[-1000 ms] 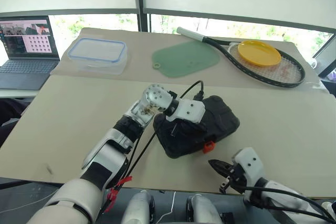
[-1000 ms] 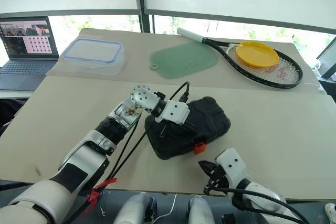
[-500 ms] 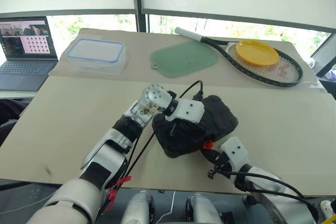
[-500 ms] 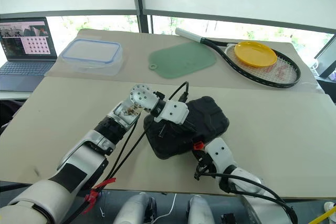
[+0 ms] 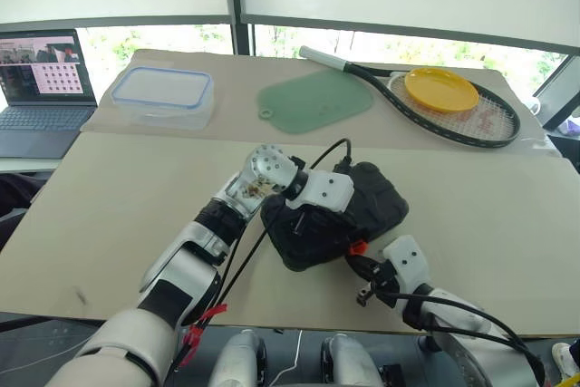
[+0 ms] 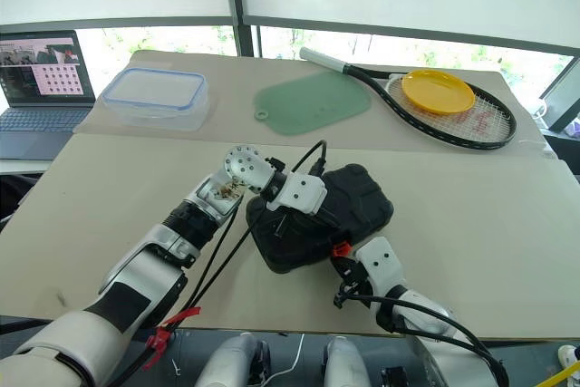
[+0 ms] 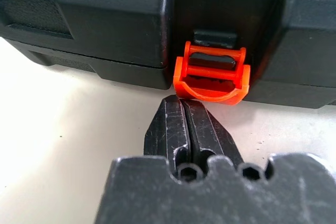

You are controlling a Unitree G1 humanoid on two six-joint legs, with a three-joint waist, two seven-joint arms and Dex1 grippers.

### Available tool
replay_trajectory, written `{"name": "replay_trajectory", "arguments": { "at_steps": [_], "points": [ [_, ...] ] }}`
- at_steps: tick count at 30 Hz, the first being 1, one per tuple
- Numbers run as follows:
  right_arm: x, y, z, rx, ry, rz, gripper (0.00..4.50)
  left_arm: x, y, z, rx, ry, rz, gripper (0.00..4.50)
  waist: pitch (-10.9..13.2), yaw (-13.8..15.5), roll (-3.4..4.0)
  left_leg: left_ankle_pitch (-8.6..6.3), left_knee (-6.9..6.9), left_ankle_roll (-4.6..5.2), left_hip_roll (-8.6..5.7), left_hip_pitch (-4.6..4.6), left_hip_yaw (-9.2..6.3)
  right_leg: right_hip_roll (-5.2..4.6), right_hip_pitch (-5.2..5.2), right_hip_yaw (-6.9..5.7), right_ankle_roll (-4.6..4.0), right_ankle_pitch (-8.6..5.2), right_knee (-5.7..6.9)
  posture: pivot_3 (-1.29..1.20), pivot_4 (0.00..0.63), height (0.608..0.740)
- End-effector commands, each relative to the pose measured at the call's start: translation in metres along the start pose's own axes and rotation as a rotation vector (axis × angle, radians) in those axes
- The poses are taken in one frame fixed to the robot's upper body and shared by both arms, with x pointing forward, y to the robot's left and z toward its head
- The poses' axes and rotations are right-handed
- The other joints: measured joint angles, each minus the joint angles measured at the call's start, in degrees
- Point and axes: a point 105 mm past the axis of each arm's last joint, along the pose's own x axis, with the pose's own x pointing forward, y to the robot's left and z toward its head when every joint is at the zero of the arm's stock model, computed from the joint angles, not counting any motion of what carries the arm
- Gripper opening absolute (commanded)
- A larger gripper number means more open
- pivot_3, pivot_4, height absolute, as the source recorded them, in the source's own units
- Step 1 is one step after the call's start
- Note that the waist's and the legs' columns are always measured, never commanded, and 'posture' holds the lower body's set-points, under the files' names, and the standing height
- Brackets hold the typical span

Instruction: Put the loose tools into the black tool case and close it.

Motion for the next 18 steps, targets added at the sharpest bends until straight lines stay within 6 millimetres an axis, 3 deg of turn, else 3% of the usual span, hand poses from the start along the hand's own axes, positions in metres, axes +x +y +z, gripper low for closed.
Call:
{"name": "replay_trajectory", "arguments": {
  "at_steps": [1,18],
  "points": [
    [-0.011,-0.011,0.052,-0.121,-0.208,-0.076,0.02,0.014,-0.023,-0.018,-0.039,0.062,-0.111,0.0,0.0,-0.01,0.0,0.0,0.0,0.0,0.0,0.0,0.0,0.0,0.0,0.0,0.0,0.0,0.0,0.0,0.15,0.738],
    [-0.026,-0.012,0.054,-0.182,-0.181,-0.072,0.02,0.015,-0.023,-0.019,-0.039,0.067,-0.111,0.0,0.0,-0.02,0.02,0.0,0.01,0.0,0.0,0.01,0.0,0.01,0.02,0.01,0.02,0.01,-0.01,0.0,0.15,0.738]
  ]
}}
